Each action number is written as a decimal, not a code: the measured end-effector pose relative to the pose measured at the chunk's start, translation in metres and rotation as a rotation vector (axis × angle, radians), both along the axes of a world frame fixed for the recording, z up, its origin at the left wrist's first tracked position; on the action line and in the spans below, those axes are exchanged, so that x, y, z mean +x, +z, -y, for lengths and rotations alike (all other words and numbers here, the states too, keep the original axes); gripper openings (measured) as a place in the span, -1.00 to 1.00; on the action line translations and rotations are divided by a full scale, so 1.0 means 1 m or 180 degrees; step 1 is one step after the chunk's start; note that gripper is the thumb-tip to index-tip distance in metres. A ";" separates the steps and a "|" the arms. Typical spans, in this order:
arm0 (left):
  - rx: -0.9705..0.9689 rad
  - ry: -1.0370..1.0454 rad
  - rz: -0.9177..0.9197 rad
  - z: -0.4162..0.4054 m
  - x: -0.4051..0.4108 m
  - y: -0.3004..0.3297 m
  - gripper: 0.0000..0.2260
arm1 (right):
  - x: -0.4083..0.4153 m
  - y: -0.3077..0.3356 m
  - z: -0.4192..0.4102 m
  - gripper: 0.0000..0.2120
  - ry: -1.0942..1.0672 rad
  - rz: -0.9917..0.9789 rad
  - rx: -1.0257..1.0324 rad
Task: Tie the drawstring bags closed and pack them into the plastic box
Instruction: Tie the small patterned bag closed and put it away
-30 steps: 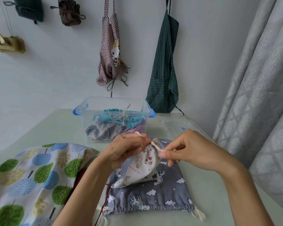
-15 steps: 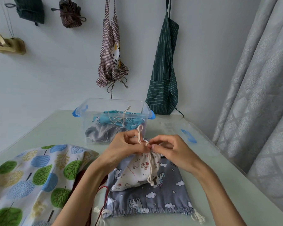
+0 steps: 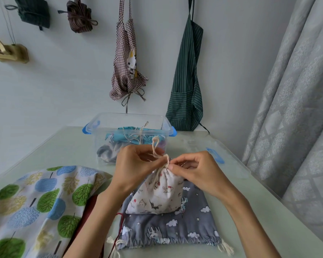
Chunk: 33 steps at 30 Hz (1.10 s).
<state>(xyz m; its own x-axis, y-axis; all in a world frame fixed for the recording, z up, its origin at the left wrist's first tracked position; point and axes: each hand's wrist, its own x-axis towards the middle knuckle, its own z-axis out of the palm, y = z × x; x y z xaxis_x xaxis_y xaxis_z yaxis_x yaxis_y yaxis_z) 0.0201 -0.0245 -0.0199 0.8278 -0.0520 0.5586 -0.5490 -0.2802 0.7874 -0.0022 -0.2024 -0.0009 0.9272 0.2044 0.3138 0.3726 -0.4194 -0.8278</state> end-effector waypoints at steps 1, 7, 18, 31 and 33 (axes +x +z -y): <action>0.0109 0.0158 0.0085 -0.001 0.001 -0.002 -0.87 | 0.001 0.000 0.002 -0.92 -0.0012 -0.0064 0.0037; 0.0229 0.0196 0.0360 0.000 0.004 -0.006 -0.77 | 0.007 -0.006 0.002 -0.87 -0.0031 -0.0543 0.0300; 0.0722 0.0087 0.0250 -0.014 0.015 -0.009 -0.74 | 0.015 -0.014 0.004 -0.92 -0.1025 0.0639 -0.0653; 0.1301 -0.0027 -0.0222 -0.013 0.027 -0.019 -0.83 | 0.018 -0.015 0.017 -0.84 -0.1150 0.0287 -0.1141; 0.1435 -0.0361 -0.0609 -0.019 0.027 -0.011 -0.64 | 0.023 -0.015 0.021 -0.83 -0.0989 0.0090 -0.0501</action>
<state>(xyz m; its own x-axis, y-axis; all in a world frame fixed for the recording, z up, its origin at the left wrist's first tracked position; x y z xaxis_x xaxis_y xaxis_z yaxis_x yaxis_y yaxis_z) 0.0470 -0.0052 -0.0307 0.8883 -0.3489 0.2987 -0.4534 -0.5628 0.6911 0.0209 -0.2237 -0.0160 0.9441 -0.0383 0.3275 0.2291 -0.6380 -0.7351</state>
